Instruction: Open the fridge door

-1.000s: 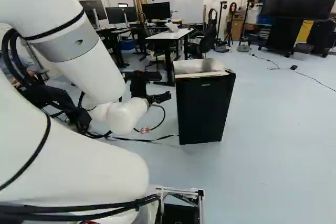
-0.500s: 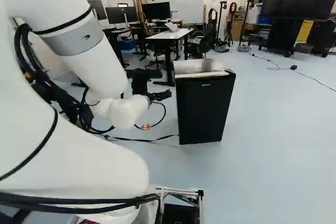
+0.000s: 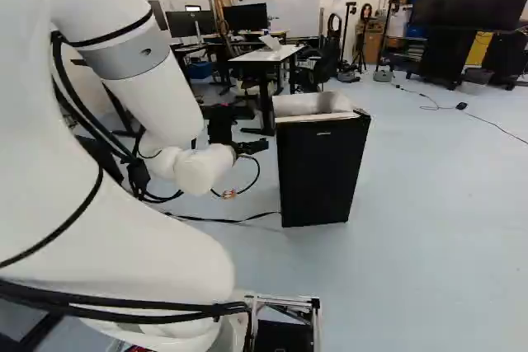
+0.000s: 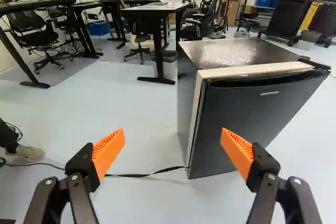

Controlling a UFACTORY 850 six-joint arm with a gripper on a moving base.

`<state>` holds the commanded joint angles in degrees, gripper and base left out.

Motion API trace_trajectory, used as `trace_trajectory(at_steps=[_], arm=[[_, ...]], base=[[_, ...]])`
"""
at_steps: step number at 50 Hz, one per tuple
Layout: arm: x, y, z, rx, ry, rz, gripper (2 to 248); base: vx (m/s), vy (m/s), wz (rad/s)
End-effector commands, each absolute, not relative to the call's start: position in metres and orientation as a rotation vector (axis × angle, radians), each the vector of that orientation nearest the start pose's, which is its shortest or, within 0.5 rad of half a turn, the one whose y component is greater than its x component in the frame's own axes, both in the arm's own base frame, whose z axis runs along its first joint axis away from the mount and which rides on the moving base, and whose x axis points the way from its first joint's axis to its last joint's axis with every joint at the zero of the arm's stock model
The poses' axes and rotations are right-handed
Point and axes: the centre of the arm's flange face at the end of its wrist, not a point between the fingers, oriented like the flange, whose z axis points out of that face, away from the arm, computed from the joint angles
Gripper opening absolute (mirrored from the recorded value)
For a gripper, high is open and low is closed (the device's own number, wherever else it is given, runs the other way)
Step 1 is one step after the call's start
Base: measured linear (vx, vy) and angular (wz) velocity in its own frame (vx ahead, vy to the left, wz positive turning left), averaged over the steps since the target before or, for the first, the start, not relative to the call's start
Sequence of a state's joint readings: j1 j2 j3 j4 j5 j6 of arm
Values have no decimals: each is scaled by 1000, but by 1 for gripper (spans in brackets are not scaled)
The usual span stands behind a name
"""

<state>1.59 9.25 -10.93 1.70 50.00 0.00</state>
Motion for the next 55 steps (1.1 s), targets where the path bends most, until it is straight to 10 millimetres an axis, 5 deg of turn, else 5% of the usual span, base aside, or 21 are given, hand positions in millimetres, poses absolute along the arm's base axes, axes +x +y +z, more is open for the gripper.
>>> trace_trajectory(at_steps=[55], arm=[[326, 44, 371, -2542, 110, -1766, 247]], base=[[0, 0, 0]])
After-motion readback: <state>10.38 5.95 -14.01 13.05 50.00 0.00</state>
